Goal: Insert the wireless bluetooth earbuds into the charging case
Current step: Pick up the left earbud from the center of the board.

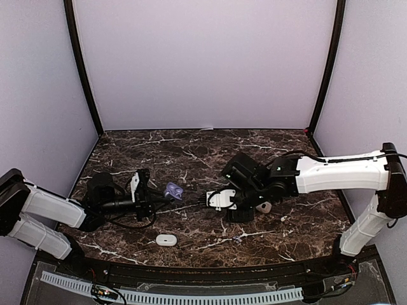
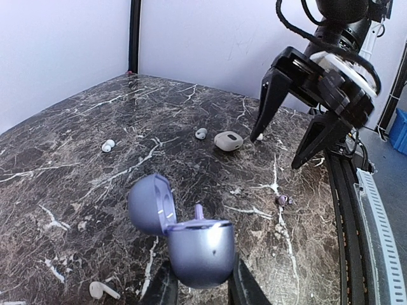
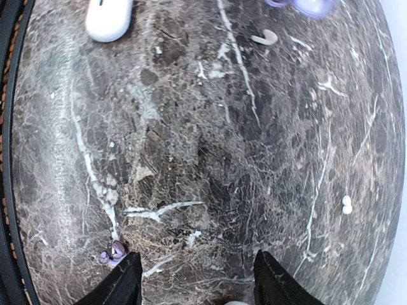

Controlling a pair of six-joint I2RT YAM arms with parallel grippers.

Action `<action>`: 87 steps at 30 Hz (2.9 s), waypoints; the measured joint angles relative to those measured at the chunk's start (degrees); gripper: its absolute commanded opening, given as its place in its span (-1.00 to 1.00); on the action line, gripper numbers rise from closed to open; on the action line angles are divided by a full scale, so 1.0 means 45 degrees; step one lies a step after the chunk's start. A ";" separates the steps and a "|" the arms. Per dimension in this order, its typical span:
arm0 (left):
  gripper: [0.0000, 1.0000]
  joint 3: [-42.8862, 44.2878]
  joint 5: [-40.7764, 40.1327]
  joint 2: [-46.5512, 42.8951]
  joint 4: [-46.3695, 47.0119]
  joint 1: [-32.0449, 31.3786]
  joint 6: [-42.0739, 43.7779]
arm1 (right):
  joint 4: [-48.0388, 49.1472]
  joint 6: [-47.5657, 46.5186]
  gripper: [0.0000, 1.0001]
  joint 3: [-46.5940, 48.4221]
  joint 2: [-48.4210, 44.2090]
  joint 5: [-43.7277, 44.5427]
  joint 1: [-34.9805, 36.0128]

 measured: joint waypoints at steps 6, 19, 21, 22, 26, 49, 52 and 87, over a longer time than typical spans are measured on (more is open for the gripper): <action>-0.72 0.0000 0.0053 0.0000 0.0000 -0.0005 0.0000 | -0.0024 0.5372 -0.01 -0.0170 -0.0316 0.0170 -0.1020; -0.73 -0.0083 0.1209 0.1491 0.1763 -0.0146 -0.0699 | 0.0559 1.2050 -0.18 -0.3599 -0.3138 -0.2341 -0.2599; -0.73 -0.0083 0.1297 0.2157 0.2453 -0.0340 -0.1005 | 0.1365 1.2186 -0.18 -0.3769 -0.3123 -0.2827 -0.2720; -0.73 -0.0078 0.1360 0.2472 0.2812 -0.0442 -0.1209 | 0.1875 1.2172 -0.19 -0.3886 -0.3123 -0.3104 -0.2725; -0.74 -0.0019 0.1549 0.3419 0.4187 -0.0797 -0.2098 | 0.4396 1.2060 -0.18 -0.4716 -0.3123 -0.4211 -0.2730; -0.75 0.2021 -0.0758 0.7723 0.8014 -0.4473 -0.5139 | 0.4828 1.3386 -0.54 -0.7393 -0.3750 -0.6052 -0.3541; -0.74 0.2147 -0.0923 0.7990 0.8029 -0.4707 -0.5270 | 0.5085 1.3585 -0.55 -0.7470 -0.3497 -0.6353 -0.3560; -0.75 0.4376 -0.1855 0.9709 0.6169 -0.5790 -0.6538 | 0.5051 1.3804 -0.58 -0.7490 -0.3055 -0.5984 -0.3565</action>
